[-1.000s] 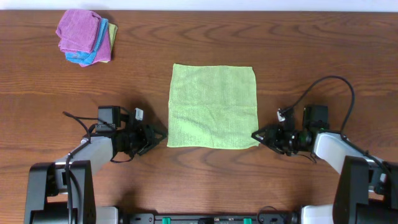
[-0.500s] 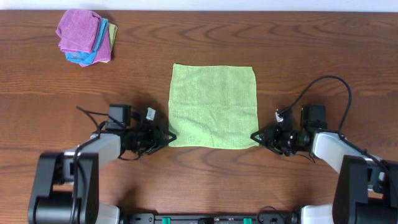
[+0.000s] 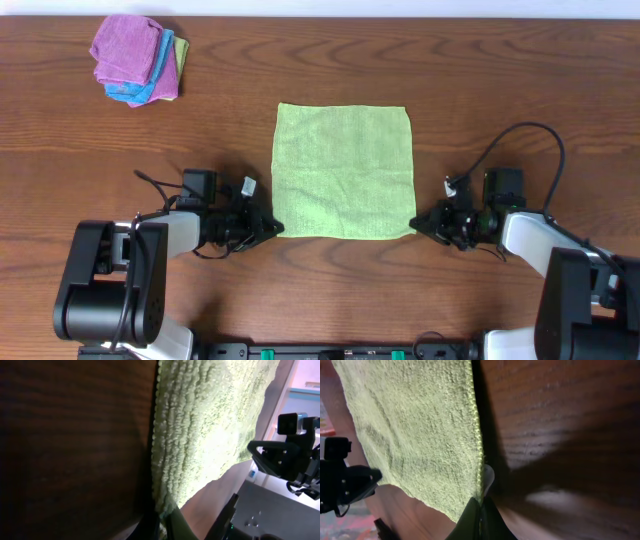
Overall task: Fold the cloth
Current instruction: 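Fold the near edge over toward the far edge with both grippers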
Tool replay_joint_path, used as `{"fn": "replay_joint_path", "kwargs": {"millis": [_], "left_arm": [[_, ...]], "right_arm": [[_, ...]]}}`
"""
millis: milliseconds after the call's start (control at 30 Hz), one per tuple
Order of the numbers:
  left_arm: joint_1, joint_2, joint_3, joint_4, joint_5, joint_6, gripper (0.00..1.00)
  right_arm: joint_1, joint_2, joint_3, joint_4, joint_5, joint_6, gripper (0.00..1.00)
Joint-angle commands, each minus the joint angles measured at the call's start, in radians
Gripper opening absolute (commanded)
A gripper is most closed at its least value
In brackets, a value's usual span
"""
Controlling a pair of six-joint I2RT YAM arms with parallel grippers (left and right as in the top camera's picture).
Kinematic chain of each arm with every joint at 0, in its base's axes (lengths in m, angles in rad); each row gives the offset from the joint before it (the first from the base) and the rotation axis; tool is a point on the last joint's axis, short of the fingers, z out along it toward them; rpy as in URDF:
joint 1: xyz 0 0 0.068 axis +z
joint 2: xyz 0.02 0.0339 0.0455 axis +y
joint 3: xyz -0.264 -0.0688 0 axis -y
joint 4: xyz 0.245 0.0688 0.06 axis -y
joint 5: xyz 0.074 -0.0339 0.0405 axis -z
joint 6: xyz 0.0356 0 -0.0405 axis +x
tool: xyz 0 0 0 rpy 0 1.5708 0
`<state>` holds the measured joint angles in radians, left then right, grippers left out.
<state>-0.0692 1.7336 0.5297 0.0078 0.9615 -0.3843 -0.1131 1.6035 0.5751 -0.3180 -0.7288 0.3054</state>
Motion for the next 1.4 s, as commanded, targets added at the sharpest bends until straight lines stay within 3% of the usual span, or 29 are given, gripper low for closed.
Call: {"fn": "replay_joint_path", "kwargs": {"millis": [0, 300, 567, 867, 1100, 1367], "left_arm": [[-0.003, 0.022, -0.011, -0.011, -0.086, 0.009, 0.06], [-0.003, -0.053, 0.179, -0.012, -0.121, -0.005, 0.06], [-0.004, -0.035, 0.328, -0.006, -0.272, -0.004, 0.05], [-0.012, 0.198, 0.589, 0.025, -0.262, -0.004, 0.06], [-0.014, 0.385, 0.81, -0.008, -0.227, -0.004, 0.06], [-0.016, 0.516, 0.994, -0.064, -0.176, 0.0, 0.06]], "right_arm": [[0.024, 0.006, 0.005, 0.013, -0.06, 0.014, 0.02], [0.089, -0.041, 0.159, 0.012, -0.12, 0.066, 0.02], [0.101, -0.039, 0.254, 0.032, 0.04, 0.118, 0.02], [0.101, 0.058, 0.285, 0.19, 0.126, 0.213, 0.02], [0.1, 0.235, 0.46, 0.191, 0.147, 0.218, 0.01], [0.1, 0.298, 0.571, 0.167, 0.191, 0.225, 0.02]]}}
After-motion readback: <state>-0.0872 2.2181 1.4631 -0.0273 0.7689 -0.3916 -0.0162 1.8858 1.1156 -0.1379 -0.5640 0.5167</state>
